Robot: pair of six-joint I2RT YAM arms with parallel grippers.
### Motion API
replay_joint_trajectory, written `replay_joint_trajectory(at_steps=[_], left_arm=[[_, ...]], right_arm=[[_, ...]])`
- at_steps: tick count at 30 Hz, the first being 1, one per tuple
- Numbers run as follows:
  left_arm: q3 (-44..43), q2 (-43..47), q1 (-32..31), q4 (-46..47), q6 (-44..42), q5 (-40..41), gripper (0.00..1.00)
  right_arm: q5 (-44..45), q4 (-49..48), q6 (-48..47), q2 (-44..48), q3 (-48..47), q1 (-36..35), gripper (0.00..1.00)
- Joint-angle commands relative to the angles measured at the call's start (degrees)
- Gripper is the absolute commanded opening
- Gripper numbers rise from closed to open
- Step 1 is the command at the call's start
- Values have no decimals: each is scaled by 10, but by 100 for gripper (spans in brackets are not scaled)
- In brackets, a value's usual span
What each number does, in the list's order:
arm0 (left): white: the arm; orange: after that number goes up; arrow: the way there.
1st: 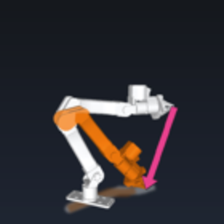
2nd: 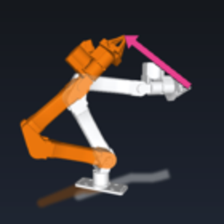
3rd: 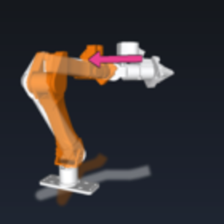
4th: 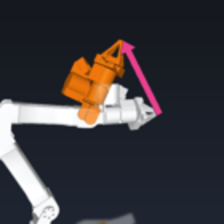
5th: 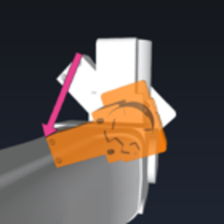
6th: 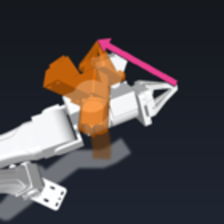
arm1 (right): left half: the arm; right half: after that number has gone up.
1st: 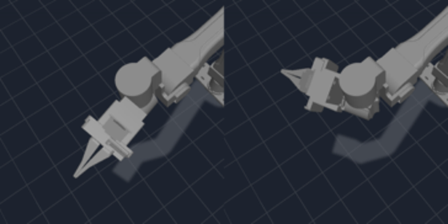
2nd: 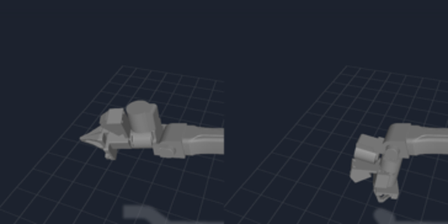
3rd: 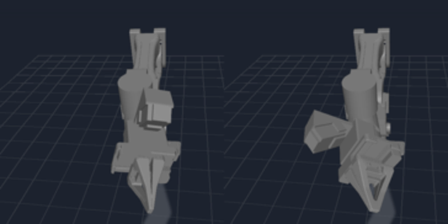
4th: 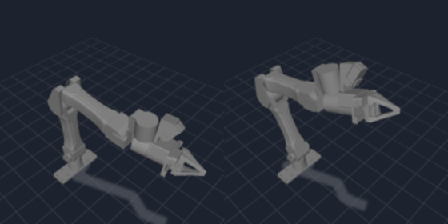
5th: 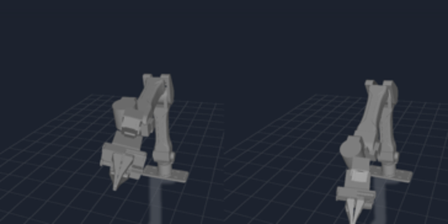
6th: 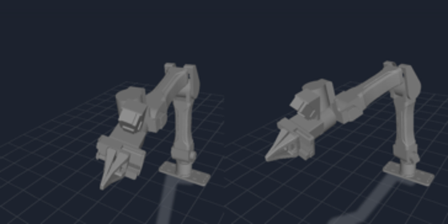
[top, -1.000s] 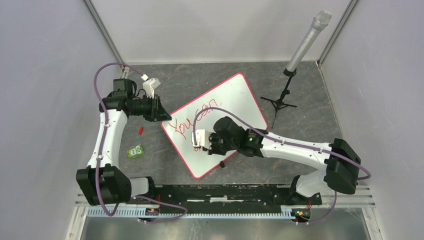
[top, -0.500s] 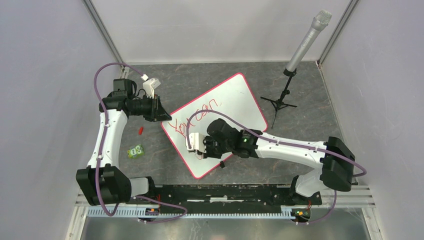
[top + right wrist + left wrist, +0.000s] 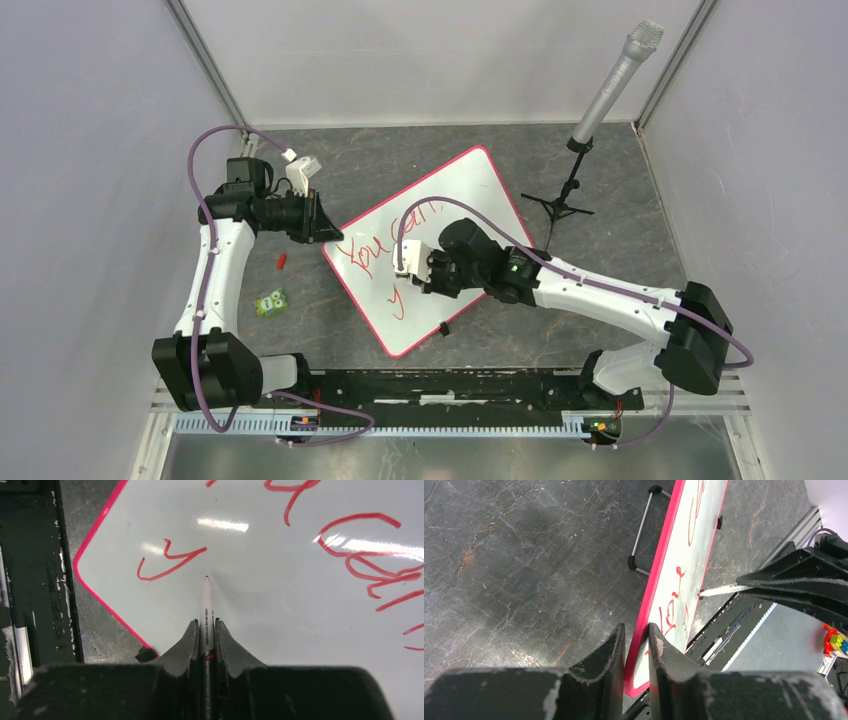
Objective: Write a sentence on the whiteboard
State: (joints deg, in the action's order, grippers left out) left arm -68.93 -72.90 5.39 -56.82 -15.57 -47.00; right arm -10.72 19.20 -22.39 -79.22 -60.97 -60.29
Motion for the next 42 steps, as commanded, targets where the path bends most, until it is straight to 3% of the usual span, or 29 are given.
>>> replay_joint_trajectory(at_steps=[1, 26, 42], left_arm=[[-13, 0, -4, 2, -12, -2, 17], [-13, -2, -3, 3, -14, 0, 17], [-12, 0, -4, 3, -15, 1, 17]], right_arm=[[13, -6, -8, 8, 10, 6, 0], [-8, -16, -6, -25, 14, -5, 0], [36, 13, -41, -2, 17, 2, 0]])
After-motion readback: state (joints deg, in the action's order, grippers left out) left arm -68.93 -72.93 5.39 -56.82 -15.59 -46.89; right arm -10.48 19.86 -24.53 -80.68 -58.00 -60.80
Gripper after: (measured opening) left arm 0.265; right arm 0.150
